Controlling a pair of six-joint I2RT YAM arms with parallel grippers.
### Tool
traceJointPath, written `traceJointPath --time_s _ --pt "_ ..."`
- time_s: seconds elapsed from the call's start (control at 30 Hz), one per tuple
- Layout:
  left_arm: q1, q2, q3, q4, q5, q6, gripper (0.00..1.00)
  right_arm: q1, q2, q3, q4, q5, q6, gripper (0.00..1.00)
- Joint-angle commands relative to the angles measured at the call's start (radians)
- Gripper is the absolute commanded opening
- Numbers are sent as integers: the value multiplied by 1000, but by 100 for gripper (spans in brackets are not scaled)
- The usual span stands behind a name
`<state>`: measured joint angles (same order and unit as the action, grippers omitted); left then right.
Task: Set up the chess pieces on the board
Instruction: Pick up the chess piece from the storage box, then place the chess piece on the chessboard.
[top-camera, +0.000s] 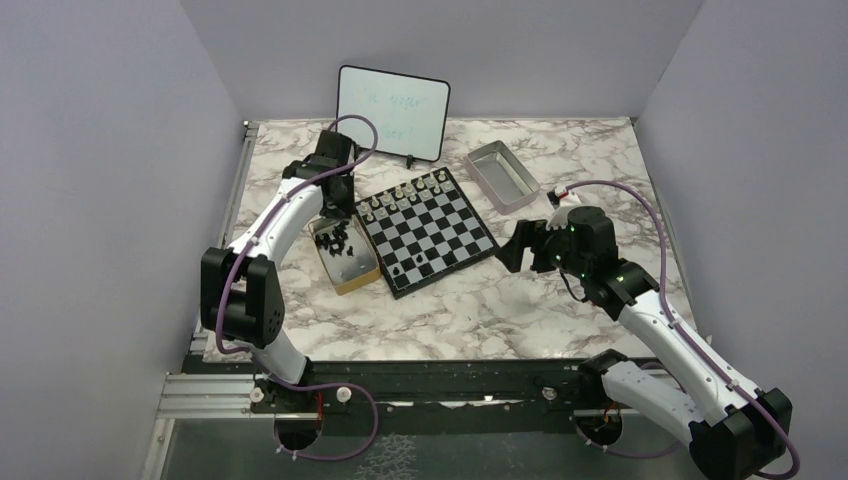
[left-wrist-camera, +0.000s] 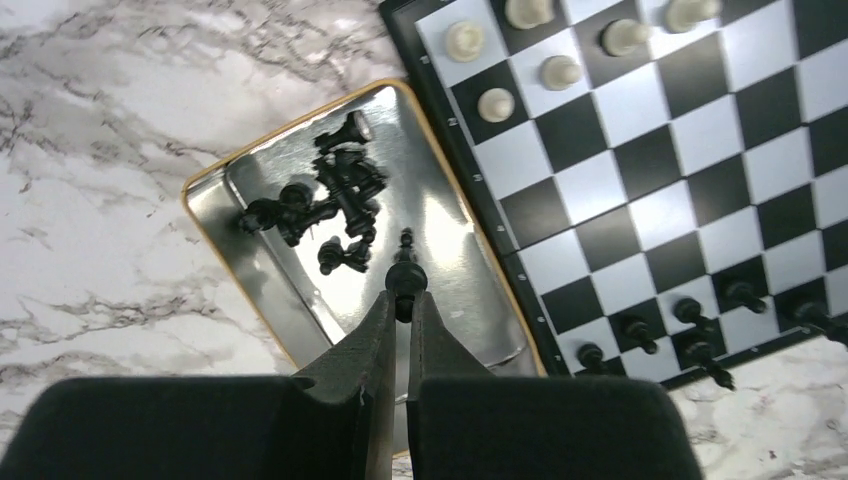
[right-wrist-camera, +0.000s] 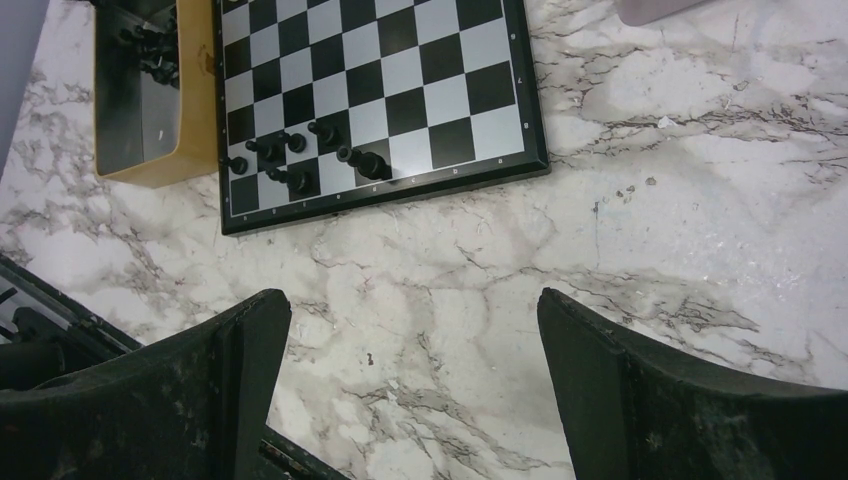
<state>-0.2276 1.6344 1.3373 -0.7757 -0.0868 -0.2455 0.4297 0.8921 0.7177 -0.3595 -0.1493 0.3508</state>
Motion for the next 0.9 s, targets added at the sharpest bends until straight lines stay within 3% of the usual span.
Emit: traceJointPath --time_s 0.0,0.4,0.87 --pt "-66 -26 84 -45 27 -7 4 -8 -2 -10 9 -9 1 100" --pt "-332 117 276 -97 -23 -47 4 -8 -16 -11 3 4 -5 100" --pt "-505 300 451 -135 -57 -75 4 -7 -29 1 -10 20 -10 100"
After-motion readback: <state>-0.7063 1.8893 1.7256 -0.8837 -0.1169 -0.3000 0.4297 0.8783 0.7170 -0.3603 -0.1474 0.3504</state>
